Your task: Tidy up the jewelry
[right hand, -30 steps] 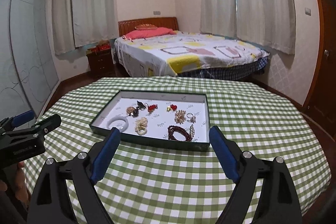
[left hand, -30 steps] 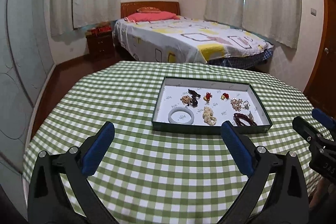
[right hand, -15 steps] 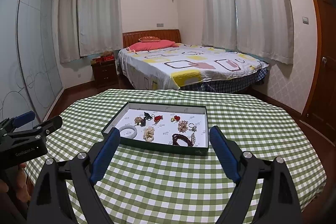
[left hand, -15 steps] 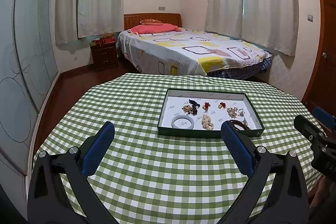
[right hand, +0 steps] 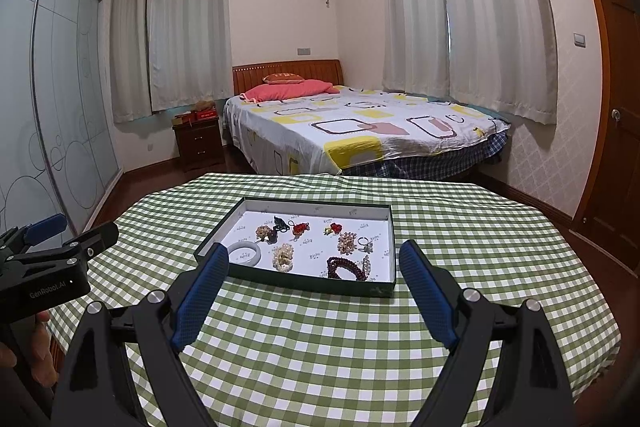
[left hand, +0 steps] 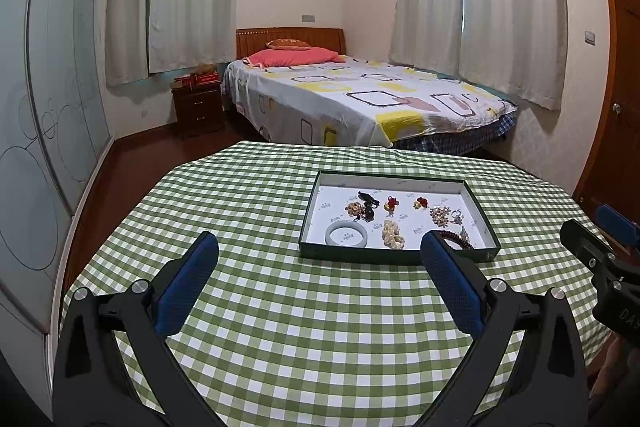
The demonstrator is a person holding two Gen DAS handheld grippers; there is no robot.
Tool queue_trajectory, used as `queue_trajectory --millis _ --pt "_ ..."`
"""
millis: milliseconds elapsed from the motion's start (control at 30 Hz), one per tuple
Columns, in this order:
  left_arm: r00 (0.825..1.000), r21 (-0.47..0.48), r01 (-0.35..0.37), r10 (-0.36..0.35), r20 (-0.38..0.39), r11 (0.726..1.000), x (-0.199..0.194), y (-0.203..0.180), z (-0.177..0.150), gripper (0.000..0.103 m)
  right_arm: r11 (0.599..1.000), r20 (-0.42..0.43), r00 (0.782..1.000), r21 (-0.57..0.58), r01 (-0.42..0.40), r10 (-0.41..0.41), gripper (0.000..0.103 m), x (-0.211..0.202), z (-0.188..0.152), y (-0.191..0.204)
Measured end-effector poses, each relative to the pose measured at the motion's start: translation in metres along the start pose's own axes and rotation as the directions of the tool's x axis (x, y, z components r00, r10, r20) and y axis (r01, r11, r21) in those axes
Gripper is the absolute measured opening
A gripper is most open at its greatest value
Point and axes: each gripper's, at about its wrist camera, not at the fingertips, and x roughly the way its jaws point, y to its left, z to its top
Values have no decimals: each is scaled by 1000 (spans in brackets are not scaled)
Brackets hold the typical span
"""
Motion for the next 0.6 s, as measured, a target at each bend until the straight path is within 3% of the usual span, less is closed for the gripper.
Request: queue_trajectory --millis 600 --pt "1000 -10 10 -10 -6 1000 0 1 -1 98 1000 -1 1000 -1 -1 1 84 -1 0 1"
